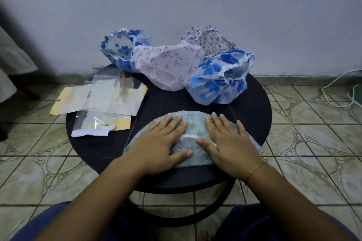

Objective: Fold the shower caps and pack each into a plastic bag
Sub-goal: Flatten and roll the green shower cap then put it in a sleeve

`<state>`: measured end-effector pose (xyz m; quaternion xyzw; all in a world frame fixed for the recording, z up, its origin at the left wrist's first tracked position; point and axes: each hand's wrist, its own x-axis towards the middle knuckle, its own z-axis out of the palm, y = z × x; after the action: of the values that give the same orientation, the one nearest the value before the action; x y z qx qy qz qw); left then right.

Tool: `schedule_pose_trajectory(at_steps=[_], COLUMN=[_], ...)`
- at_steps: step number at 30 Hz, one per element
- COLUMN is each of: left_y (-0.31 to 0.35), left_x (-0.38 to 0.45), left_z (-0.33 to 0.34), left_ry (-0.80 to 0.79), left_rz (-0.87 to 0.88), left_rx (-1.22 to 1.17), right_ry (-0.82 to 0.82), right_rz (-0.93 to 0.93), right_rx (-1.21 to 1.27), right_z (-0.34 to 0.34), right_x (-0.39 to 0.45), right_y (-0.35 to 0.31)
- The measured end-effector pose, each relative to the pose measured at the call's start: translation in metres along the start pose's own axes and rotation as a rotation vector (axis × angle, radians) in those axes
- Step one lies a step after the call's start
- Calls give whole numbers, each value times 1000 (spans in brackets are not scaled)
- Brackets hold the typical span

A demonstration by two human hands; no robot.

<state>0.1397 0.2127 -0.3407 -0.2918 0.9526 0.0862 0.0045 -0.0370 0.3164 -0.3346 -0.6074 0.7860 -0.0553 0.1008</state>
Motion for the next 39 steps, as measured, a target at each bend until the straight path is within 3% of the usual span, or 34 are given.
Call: schedule_pose_trajectory(at_steps=[9,18,22,28,39], left_y=[-7,-16,-13,-13,-22], left_x=[-5,-19,-28,-57,-88], left_z=[-3,-5,-8,-14,-15], left_ry=[-80,-117,-24,95,255], left_rz=[-47,-75,-112,-260,-294], left_rx=[7,-19,-182,-46,3], right_ry=[-123,-93,64,440,79], right_rz=[30,67,54,54,-35], right_rx=[25,56,119,104,349], right_z=[-10,-9,-6,-13,-2], right_x=[1,-4,-6,-2,31], right_y=[16,33,34,17,-29])
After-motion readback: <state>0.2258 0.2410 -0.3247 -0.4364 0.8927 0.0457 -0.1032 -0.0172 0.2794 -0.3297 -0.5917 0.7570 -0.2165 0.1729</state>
